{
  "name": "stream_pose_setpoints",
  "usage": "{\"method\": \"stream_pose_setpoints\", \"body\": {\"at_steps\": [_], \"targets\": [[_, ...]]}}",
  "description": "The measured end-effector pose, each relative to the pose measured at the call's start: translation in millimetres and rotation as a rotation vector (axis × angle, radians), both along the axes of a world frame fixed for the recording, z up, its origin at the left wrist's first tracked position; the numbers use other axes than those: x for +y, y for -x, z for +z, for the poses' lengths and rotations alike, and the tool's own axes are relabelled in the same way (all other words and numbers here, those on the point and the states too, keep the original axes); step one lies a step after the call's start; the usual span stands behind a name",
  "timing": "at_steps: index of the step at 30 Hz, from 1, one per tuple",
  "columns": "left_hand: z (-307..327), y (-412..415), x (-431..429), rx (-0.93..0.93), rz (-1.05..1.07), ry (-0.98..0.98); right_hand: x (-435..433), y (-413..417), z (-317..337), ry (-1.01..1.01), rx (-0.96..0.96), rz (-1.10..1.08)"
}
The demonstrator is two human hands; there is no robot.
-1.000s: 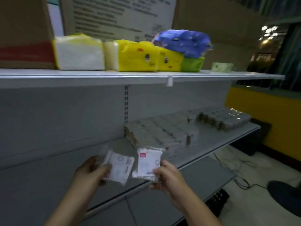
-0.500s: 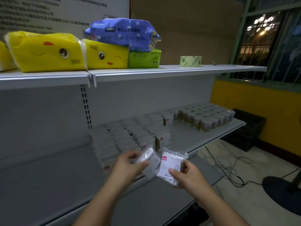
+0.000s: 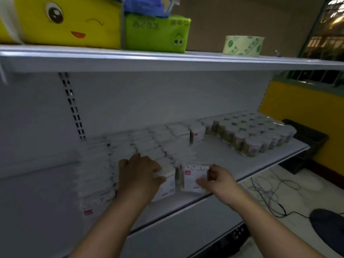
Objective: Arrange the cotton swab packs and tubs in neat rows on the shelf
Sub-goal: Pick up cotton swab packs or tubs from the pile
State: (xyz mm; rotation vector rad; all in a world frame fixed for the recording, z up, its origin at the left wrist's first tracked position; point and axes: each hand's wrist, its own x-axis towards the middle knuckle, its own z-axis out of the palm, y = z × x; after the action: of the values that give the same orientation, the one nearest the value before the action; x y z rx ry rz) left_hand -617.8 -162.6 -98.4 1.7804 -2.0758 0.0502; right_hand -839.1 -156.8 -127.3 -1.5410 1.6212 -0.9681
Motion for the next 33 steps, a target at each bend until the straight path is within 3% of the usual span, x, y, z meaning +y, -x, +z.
{"method": "stream_pose_setpoints", "body": {"at_steps": [13, 30, 33], "targets": [[-21, 18, 8, -0.056, 0.060, 0.109, -45, 16, -30, 0.090, 0.182, 0.218], [-16, 34, 36, -0.257, 0.238, 0.034, -36, 34, -51, 0.185, -0.054, 0.273], [-13, 34, 37, -0.188, 0.203, -0.025, -33, 34, -52, 0.190, -0.098, 0.248]]}}
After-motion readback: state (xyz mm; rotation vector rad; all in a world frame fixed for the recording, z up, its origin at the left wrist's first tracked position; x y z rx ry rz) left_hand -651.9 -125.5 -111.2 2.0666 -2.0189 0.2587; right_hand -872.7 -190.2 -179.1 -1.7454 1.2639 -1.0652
